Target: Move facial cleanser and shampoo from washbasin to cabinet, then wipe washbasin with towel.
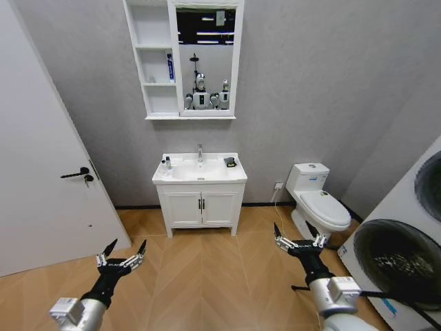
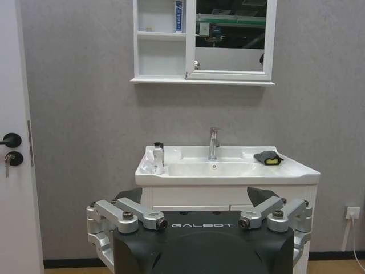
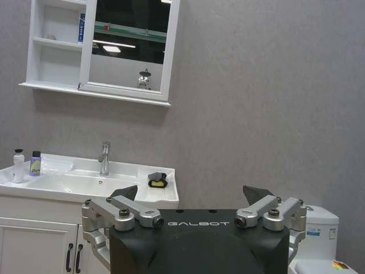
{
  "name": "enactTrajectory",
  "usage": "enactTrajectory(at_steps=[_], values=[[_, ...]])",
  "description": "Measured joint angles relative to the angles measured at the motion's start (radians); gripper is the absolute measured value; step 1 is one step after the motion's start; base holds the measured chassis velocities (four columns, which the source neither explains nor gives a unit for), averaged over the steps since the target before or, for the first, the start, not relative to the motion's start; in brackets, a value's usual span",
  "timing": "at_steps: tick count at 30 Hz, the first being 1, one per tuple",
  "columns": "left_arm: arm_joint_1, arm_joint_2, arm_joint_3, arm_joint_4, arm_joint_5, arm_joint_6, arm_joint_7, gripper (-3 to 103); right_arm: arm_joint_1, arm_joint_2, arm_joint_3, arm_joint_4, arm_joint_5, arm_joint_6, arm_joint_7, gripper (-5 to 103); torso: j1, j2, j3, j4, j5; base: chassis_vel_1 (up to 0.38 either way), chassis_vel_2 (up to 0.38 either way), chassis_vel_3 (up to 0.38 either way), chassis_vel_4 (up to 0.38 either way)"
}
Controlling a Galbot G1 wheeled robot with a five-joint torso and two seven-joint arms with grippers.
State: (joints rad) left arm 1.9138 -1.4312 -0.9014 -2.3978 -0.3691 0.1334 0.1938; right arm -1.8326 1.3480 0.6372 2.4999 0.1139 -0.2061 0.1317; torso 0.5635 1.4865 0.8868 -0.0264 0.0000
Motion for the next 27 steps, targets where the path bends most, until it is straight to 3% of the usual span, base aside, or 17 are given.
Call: enactTrajectory(at_steps=[27], values=[[0.009, -0.005, -0.008, 0.026, -0.002, -0.053, 0.015, 100, -0.007, 0.017, 0.003, 0.0, -0.026, -0.03, 0.013, 100, 0.0, 0.0, 0.0, 0.0, 0.0, 0.0, 0.0, 0.0, 0.0]])
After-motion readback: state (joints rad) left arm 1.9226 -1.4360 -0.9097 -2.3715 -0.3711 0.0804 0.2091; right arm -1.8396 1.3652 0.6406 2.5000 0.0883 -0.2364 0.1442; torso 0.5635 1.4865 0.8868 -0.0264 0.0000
